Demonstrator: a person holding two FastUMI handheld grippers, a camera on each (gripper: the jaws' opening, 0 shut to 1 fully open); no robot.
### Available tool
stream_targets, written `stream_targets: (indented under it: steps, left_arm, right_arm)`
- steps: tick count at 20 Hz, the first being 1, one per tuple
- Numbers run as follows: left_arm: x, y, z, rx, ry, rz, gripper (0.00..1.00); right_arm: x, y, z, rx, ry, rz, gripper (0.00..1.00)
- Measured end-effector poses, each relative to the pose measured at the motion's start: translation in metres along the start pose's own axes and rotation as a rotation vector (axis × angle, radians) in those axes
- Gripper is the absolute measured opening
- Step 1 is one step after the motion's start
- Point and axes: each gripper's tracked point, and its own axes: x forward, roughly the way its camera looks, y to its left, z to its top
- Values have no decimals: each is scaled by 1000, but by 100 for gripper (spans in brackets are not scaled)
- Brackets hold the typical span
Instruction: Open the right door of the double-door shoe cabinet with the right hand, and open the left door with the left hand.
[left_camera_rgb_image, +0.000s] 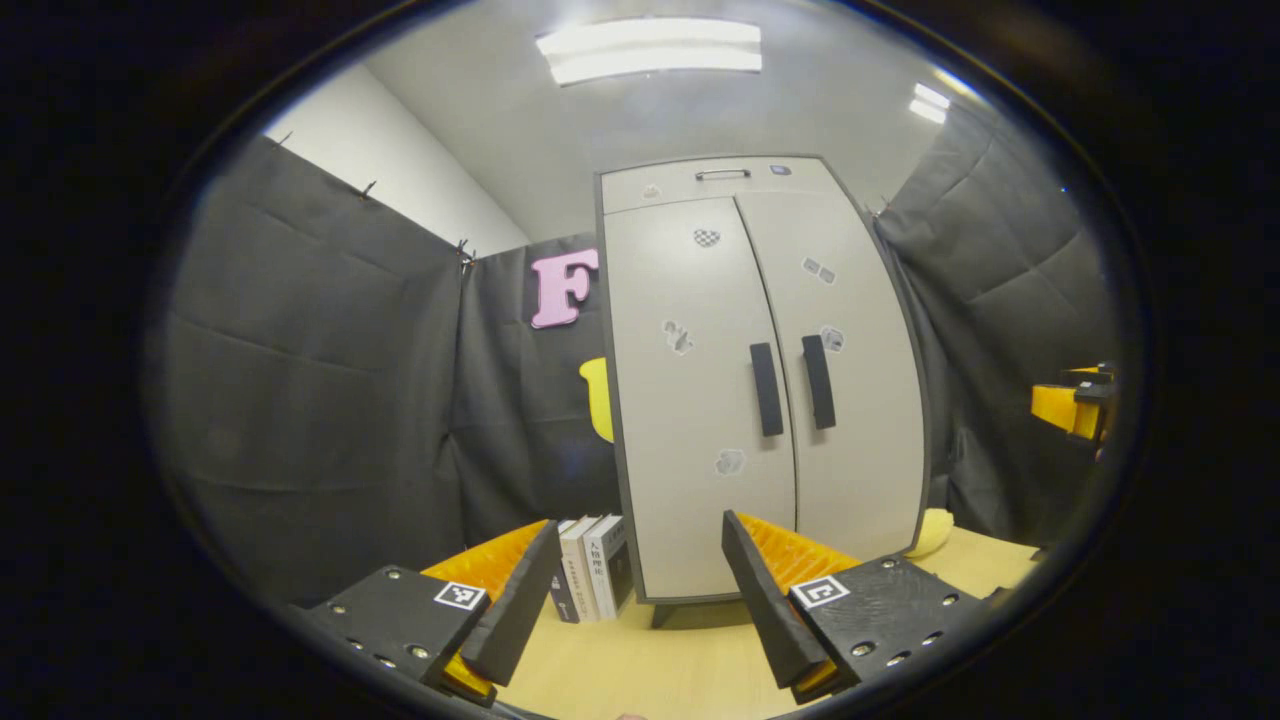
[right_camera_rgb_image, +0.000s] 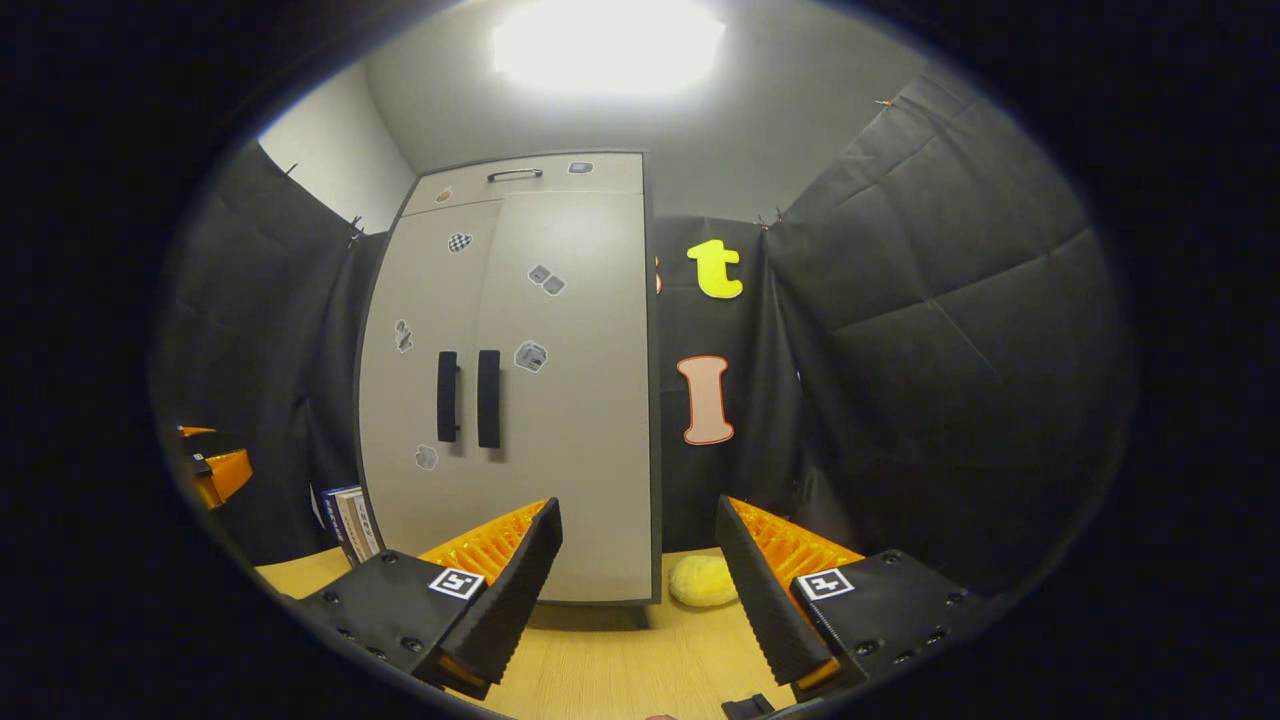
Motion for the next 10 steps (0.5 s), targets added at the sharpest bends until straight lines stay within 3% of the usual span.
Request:
stream_targets:
  steps: [10]
  left_arm:
    - [-8,-14,-2,9,13,14,94]
  right_arm:
    - [1,4,11,0,-16,51,97]
